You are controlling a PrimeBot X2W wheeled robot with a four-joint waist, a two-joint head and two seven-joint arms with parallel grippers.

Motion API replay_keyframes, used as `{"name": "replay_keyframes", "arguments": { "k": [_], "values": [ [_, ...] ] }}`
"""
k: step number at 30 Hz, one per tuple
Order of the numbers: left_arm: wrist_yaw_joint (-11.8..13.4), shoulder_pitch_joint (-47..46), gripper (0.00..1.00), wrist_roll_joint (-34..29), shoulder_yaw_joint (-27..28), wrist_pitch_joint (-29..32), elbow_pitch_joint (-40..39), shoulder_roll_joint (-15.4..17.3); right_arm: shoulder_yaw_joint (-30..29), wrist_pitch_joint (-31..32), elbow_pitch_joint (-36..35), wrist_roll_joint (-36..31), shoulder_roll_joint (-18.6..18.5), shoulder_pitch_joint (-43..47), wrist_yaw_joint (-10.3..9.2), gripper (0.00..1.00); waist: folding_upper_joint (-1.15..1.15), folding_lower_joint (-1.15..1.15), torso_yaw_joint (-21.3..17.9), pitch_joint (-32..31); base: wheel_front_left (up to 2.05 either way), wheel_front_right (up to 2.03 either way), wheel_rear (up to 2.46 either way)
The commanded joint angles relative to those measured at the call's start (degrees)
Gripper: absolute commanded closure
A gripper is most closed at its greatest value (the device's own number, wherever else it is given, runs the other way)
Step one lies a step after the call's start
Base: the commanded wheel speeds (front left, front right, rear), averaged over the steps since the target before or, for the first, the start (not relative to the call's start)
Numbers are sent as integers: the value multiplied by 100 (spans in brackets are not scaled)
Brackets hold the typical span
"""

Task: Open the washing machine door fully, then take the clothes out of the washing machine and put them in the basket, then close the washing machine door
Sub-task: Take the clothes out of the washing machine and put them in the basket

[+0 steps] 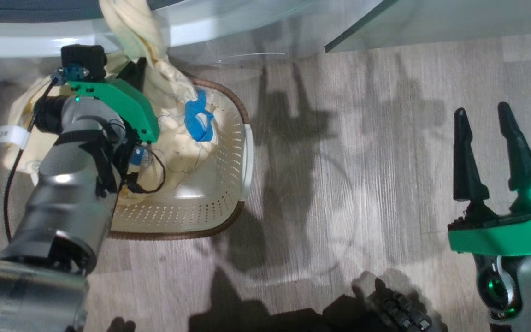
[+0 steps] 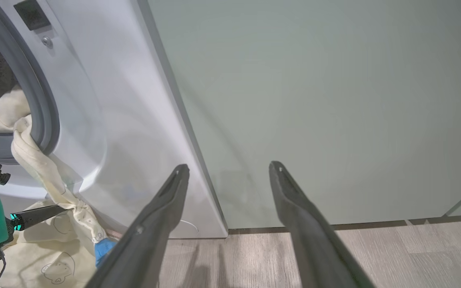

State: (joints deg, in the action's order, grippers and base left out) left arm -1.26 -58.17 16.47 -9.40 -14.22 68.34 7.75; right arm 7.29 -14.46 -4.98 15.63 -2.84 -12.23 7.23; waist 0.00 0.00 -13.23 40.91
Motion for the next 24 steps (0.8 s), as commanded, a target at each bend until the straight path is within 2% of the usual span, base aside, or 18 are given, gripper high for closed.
{"name": "replay_keyframes", "arguments": {
  "k": [1,8,24],
  "values": [
    [44,146,100,-72,77,-76,-239,174,66,-54,-151,-21,-4,31,25,0,0,0,51,-14,0,0,0],
    [144,895,100,-364,-51,-77,-1489,43,-2,-54,-146,-103,-4,70,25,0,0,0,338,-77,0,0,0],
    [451,3289,100,-970,102,-77,-6000,-164,-146,-54,-145,-422,-4,159,25,0,0,0,979,-390,0,0,0]
  ]
}}
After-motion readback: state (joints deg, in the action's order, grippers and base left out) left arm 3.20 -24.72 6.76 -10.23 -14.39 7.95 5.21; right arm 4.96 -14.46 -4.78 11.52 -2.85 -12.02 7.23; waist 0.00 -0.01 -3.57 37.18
